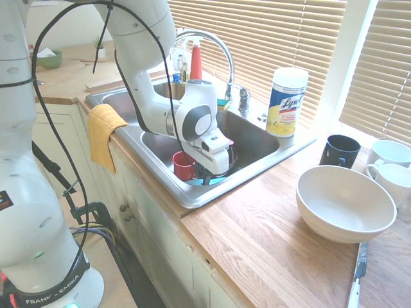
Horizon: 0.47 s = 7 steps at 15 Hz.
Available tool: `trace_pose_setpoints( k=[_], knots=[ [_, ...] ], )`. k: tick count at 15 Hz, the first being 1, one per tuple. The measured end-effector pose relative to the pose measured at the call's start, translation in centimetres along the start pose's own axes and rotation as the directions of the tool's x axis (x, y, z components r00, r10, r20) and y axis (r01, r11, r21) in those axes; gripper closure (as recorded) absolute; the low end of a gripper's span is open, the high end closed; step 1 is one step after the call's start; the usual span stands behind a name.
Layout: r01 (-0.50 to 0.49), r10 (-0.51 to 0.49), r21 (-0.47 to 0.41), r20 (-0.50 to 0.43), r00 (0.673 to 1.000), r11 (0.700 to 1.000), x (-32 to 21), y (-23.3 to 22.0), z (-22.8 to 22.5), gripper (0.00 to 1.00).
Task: Put the knife into the sink
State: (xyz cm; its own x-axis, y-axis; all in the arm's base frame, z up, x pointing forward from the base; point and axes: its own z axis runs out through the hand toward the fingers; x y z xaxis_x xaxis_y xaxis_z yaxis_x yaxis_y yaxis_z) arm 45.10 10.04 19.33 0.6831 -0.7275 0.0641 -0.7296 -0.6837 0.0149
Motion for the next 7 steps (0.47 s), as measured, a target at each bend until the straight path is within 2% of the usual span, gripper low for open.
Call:
trace_pose_setpoints(
  k=[4, 7],
  knots=[
    [0.003, -0.003, 0.017, -0.007, 1.0, 1.0, 0.3, -0.1, -0.8, 0.0],
    [0.044, -0.044, 0.024, -0.012, 0.999, 0.999, 0.3, -0.4, -3.0, 0.0]
  ],
)
